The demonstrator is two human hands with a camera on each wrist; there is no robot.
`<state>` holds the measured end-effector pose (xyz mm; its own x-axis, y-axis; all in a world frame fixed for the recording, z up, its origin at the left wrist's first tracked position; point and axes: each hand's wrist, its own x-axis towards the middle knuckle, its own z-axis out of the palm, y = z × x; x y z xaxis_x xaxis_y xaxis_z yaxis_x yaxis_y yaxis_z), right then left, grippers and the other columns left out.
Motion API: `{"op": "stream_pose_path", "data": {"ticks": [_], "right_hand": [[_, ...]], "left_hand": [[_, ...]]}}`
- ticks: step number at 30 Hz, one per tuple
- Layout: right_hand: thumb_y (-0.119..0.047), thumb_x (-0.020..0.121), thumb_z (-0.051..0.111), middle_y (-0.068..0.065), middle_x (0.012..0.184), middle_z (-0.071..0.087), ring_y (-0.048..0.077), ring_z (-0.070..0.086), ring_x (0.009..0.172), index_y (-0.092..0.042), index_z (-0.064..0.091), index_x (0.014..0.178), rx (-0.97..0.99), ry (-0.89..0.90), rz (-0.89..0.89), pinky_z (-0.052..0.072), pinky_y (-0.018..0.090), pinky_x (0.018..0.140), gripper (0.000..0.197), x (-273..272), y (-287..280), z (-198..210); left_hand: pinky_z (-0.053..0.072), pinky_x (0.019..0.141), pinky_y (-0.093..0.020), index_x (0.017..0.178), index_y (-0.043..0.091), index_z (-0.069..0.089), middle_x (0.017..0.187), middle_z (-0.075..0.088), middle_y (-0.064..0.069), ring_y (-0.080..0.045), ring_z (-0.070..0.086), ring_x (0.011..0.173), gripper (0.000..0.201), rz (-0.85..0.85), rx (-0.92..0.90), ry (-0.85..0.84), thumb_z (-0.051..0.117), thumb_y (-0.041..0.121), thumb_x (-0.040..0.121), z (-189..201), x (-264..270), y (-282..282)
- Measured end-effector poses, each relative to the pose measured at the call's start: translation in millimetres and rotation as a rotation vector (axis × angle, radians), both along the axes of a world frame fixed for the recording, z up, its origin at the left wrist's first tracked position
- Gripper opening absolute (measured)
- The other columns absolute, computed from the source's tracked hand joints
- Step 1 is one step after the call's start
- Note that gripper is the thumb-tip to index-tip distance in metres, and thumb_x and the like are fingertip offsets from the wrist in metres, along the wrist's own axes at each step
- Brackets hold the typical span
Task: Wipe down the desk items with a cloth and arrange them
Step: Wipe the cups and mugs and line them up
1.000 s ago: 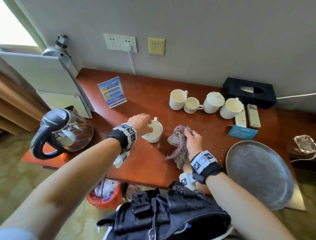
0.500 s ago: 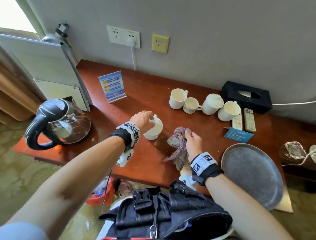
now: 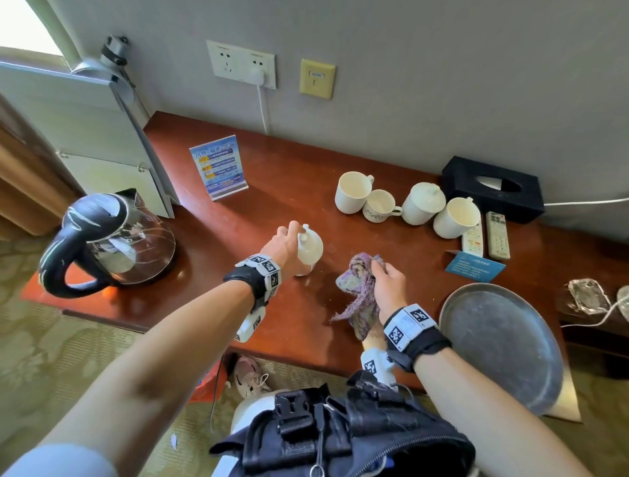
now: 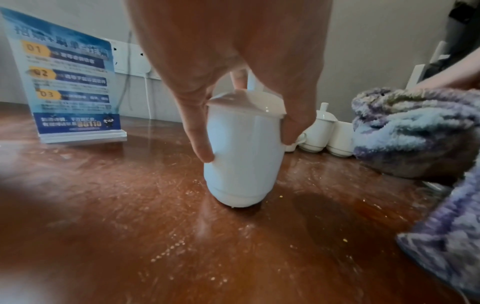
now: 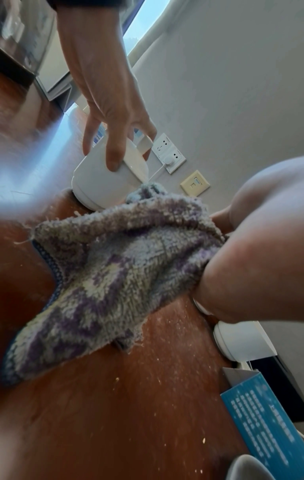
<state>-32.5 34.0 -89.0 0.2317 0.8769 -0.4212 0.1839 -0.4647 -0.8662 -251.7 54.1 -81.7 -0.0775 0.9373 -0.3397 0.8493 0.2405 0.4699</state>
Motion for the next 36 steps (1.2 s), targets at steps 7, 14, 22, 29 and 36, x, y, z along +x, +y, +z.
{"op": "stream_pose_path", "data": {"ticks": [7,14,22,29,36], "right_hand": [[-0.024,0.099,0.054,0.007,0.072,0.043,0.02,0.039,0.07,-0.012,0.049,0.072,-0.003,0.015,0.037,0.035,0.034,0.067,0.03,8.1,2.1,3.0],[-0.028,0.098,0.054,0.008,0.08,0.054,0.02,0.049,0.075,0.008,0.056,0.092,-0.018,0.007,-0.019,0.043,0.034,0.071,0.037,11.8,23.1,5.6],[-0.023,0.099,0.056,0.009,0.078,0.054,0.019,0.048,0.073,0.011,0.055,0.089,-0.032,0.004,-0.144,0.041,0.032,0.069,0.036,-3.3,63.2,13.4],[-0.024,0.099,0.056,0.025,0.097,0.069,0.024,0.06,0.083,-0.001,0.066,0.091,-0.03,-0.031,-0.159,0.053,0.045,0.087,0.027,-21.5,89.1,10.5],[-0.028,0.099,0.056,0.01,0.095,0.073,0.028,0.069,0.096,-0.015,0.069,0.089,-0.081,-0.012,-0.176,0.055,0.046,0.093,0.021,-32.5,104.2,11.6]], "left_hand": [[0.051,0.074,-0.039,0.131,0.021,0.036,0.123,0.045,-0.009,-0.029,0.054,0.106,0.081,0.038,0.067,0.007,0.085,0.035,0.069,-4.1,9.4,8.2],[0.048,0.079,-0.038,0.128,0.019,0.035,0.123,0.044,-0.009,-0.03,0.051,0.108,0.078,0.087,0.045,-0.061,0.084,0.031,0.069,-1.6,8.4,48.0],[0.05,0.084,-0.04,0.131,0.02,0.035,0.127,0.043,-0.009,-0.031,0.052,0.11,0.08,0.073,0.049,-0.119,0.086,0.031,0.07,-4.0,0.8,113.7],[0.05,0.09,-0.044,0.134,0.017,0.037,0.133,0.041,-0.011,-0.033,0.047,0.119,0.082,0.059,0.08,-0.171,0.087,0.024,0.07,-5.8,-6.0,161.8],[0.044,0.088,-0.039,0.133,0.015,0.037,0.134,0.04,-0.011,-0.034,0.045,0.122,0.08,0.026,0.078,-0.188,0.086,0.026,0.071,-9.0,-11.0,189.2]]}}
